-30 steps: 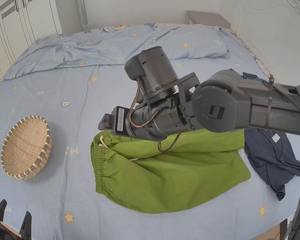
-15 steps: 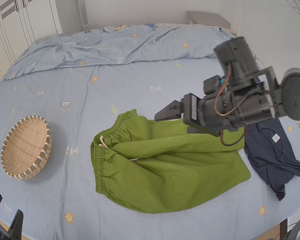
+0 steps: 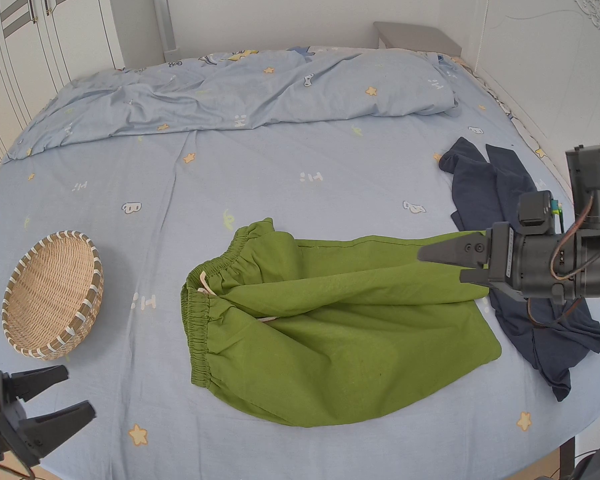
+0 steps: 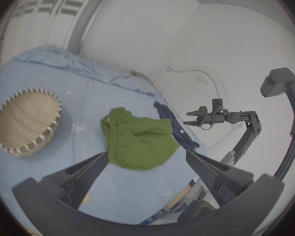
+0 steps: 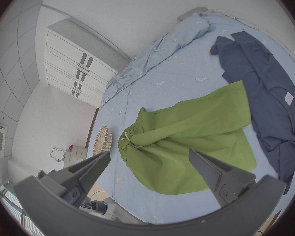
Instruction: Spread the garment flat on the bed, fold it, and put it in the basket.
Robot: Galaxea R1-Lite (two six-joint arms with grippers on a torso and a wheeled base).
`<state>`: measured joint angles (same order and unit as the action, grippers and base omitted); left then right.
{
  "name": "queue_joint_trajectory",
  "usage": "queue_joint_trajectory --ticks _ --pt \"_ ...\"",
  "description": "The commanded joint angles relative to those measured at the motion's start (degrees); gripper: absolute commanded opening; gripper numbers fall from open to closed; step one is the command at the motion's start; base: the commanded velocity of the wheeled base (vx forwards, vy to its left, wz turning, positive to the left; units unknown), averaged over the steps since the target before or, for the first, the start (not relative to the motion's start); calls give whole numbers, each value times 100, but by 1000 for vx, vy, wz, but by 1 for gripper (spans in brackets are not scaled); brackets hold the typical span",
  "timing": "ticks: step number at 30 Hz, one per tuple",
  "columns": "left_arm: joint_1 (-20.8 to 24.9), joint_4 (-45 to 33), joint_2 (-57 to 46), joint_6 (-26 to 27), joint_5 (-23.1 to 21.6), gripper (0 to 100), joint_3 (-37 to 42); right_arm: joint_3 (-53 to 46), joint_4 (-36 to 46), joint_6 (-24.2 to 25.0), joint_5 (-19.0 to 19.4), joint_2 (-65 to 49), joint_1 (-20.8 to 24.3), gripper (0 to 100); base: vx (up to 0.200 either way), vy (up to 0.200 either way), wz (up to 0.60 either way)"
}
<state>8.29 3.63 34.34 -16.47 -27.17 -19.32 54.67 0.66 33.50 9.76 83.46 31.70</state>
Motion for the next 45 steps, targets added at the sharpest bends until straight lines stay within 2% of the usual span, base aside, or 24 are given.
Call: queue_joint_trajectory --ticks 1,3,4,7,10,17,27,34,39,42,45 --pt "76 2792 5003 -331 -2099 100 913 -1521 -971 -239 289 -1147 -1060 100 0 0 0" --pt "-29 3064 5355 -234 -2169 100 939 -1539 -980 -274 368 -1147 -1069 100 0 0 0" --pt "-205 3478 5909 3 -2301 100 939 -1548 -980 -379 483 -1147 -1087 100 0 0 0" --pt "-477 3882 6585 399 -2459 100 754 -1618 -971 -450 544 -1191 -1087 100 0 0 0" --pt "-565 3979 7042 452 -2591 100 473 -1697 -980 -458 544 -1209 -1069 100 0 0 0" --pt "-627 4022 7473 522 -2539 100 447 -1741 -989 -467 544 -1156 -1060 100 0 0 0" --pt "-548 4444 8018 443 -2521 100 183 -1811 -1050 -625 544 -1156 -1069 100 0 0 0" --pt "-539 4523 8044 434 -2521 100 78 -1908 -1252 -625 544 -1147 -1069 100 0 0 0" --pt "-504 4541 8018 153 -2530 100 -37 -1996 -1446 -617 544 -1147 -1069 100 0 0 0" --pt "-337 4646 7974 -199 -2530 100 -124 -2057 -1560 -617 544 -1139 -1078 100 0 0 0" --pt "-302 4831 8018 -251 -2530 100 -80 -2057 -1578 -617 544 -1130 -1078 100 0 0 0"
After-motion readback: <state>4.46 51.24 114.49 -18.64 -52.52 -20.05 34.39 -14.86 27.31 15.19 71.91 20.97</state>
